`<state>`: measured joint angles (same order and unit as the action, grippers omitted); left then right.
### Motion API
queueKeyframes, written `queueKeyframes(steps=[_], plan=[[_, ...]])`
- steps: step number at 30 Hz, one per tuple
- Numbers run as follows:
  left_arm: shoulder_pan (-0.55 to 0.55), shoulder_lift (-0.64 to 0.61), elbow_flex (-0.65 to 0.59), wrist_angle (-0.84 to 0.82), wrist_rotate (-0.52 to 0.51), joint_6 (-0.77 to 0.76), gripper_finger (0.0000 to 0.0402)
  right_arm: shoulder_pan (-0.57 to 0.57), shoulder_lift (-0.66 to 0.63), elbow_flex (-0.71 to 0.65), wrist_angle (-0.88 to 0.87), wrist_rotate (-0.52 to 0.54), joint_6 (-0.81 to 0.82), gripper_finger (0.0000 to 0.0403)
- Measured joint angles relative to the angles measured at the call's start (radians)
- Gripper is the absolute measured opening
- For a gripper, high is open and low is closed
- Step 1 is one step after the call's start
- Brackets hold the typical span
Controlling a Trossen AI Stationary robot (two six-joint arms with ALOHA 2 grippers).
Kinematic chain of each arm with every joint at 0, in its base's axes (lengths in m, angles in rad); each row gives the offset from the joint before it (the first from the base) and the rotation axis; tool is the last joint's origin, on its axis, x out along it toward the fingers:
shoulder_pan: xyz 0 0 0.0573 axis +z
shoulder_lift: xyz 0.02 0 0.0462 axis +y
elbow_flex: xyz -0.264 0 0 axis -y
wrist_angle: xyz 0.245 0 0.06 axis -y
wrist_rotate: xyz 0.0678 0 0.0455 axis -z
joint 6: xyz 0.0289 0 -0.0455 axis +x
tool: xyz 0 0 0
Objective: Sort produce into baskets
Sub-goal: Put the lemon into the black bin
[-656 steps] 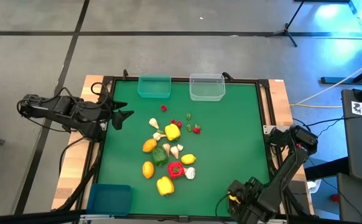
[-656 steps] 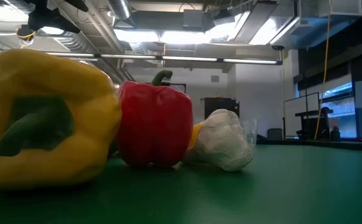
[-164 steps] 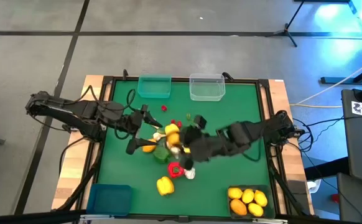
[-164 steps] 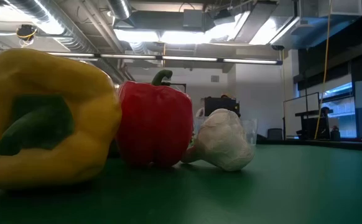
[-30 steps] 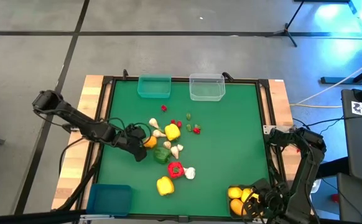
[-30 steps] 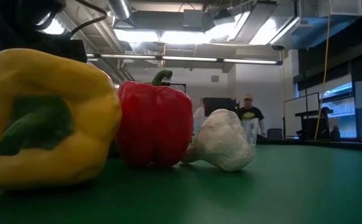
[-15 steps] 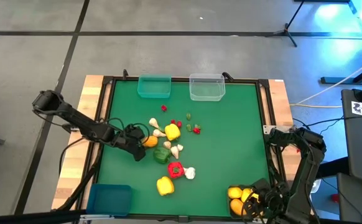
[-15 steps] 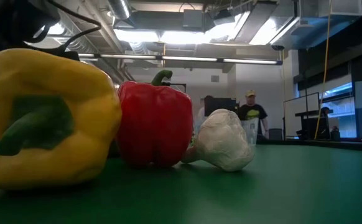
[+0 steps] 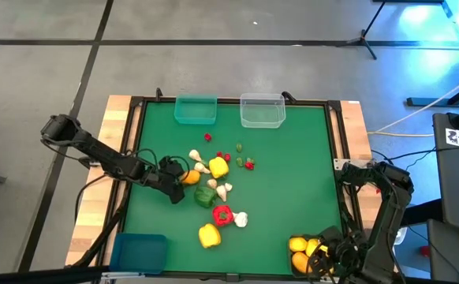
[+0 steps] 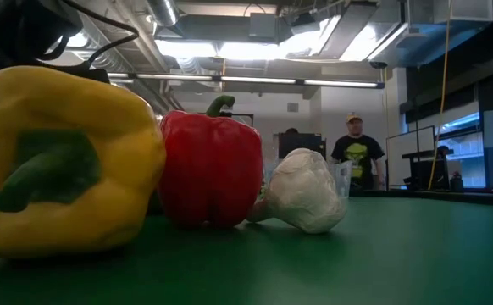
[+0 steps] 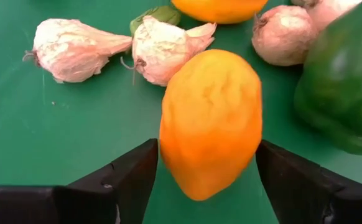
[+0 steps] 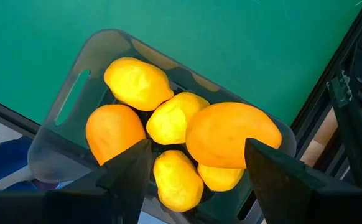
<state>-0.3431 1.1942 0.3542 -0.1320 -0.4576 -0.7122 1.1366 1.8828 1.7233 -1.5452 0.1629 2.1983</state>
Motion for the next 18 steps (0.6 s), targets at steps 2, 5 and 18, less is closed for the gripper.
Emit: queueKeyframes(steps=[2,5,18], plan=[[0.0,0.0,0.0,0.01,0.004,-0.015,0.0248,0.0,0.0,0.0,0.008,0.047,0.0,0.0253],[0.0,0.0,0.0,0.023,0.027,-0.021,0.0234,-0.013,0.0,0.0,0.017,0.117,-0.004,0.0253],[-0.002,-0.031,0.0,0.016,0.047,-0.09,0.0204,-0.107,0.0,0.0,0.027,0.318,-0.086,0.0253]])
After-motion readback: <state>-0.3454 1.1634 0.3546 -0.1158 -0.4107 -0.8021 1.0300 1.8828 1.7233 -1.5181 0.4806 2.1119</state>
